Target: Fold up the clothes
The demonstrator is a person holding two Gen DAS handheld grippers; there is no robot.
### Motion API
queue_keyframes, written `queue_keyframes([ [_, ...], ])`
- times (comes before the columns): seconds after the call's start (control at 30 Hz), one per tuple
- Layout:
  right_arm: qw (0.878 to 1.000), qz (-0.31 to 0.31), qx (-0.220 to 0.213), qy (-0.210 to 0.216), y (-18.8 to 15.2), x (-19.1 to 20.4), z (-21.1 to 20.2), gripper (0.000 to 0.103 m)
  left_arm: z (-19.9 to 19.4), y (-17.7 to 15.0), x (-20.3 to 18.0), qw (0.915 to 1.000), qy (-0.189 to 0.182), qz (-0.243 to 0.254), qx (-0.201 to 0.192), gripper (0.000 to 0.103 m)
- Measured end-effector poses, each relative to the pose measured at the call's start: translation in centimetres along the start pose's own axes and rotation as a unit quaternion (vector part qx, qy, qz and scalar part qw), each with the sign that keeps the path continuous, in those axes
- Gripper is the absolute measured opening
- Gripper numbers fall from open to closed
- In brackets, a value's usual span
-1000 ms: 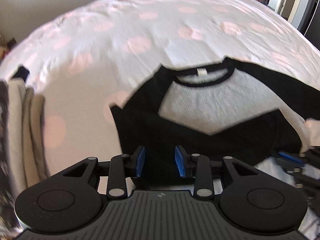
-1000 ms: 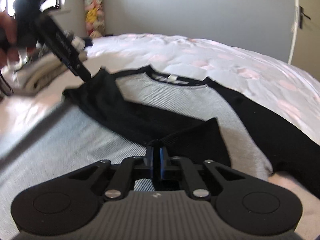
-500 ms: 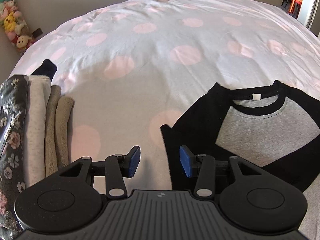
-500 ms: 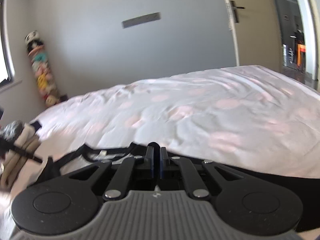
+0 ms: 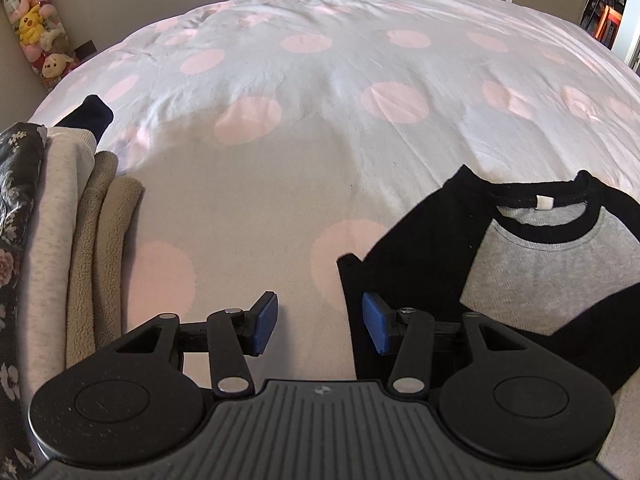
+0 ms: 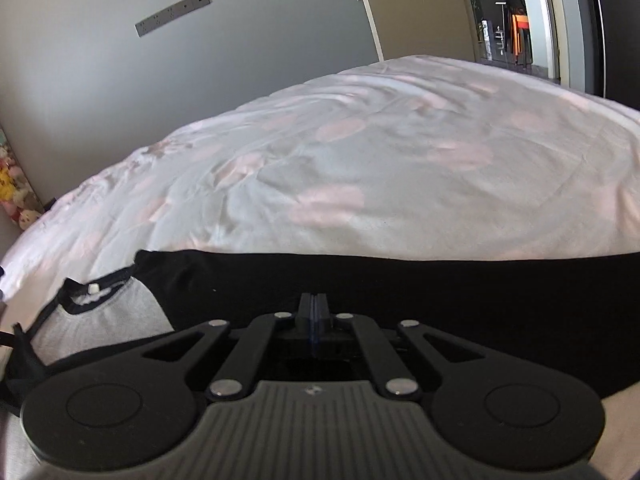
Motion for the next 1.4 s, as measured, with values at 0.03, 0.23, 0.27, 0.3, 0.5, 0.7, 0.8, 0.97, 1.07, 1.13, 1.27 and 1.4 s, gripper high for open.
queue_keyframes([
  [0.03, 1.0, 0.004, 0.002, 0.003, -0.1, -0.2, 0.0, 0.0, 0.2, 0.2, 0.1, 1.0, 0.002, -0.002, -0.004, 0.046],
  [0.23, 0.999, 0.028, -0.007, 0.025, -0.3, -0.5, 0.1, 0.017, -1.3, 1.1, -0.6, 0.998, -0.05, -0.002, -0.038, 0.045],
  [0.27, 0.999, 0.034, -0.008, 0.027, -0.3, -0.6, 0.2, 0.023, -1.5, 1.1, -1.3, 0.9976, -0.054, 0.018, -0.039, 0.045],
  [0.3, 0.999, 0.041, -0.01, 0.029, -0.3, -0.6, 0.3, 0.025, -1.6, 1.0, -2.0, 0.9968, -0.059, 0.04, -0.038, 0.045],
  [0.5, 0.999, 0.034, 0.003, 0.027, -0.6, -0.2, 1.4, 0.026, -0.7, -0.2, -5.9, 0.9864, -0.077, 0.144, -0.016, 0.045],
  [0.7, 0.999, 0.011, -0.003, 0.032, -0.9, 0.2, 1.3, 0.004, 0.2, -1.6, -7.4, 0.9781, -0.067, 0.197, -0.01, 0.043],
  [0.8, 1.0, 0.0, -0.024, 0.018, -0.7, 0.5, 0.5, 0.004, -0.6, -2.1, -7.5, 0.9756, -0.071, 0.206, -0.021, 0.005],
  [0.97, 0.999, -0.002, -0.047, 0.016, -0.3, 0.8, -0.7, 0.003, -2.2, -3.2, -7.6, 0.9694, -0.084, 0.227, -0.044, 0.002],
  [1.07, 0.998, -0.009, -0.062, 0.007, -0.2, 1.1, -1.4, 0.003, -2.9, -3.3, -7.4, 0.9665, -0.092, 0.233, -0.055, 0.002],
  [1.13, 0.998, -0.009, -0.067, 0.003, -0.1, 1.1, -1.6, 0.003, -3.5, -3.2, -7.4, 0.961, -0.093, 0.251, -0.068, 0.006],
  [1.27, 0.998, -0.015, -0.063, 0.003, -0.4, 1.3, -1.4, 0.003, -3.7, -3.1, -8.6, 0.9441, -0.098, 0.308, -0.065, 0.03],
  [1.4, 0.998, -0.014, -0.059, 0.002, -0.6, 1.1, -1.1, 0.003, -2.6, -3.6, -9.9, 0.929, -0.08, 0.358, -0.05, 0.041],
])
Point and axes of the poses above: each gripper's, at about its wrist camera, not at the fingertips, and z roughly the way its jaws point, x to its left, y to its top, the point moved 1 cm from there along z, roughly the way its jaws point, and after that the axes turned 4 degrees about -z, right-handed, at the moved point
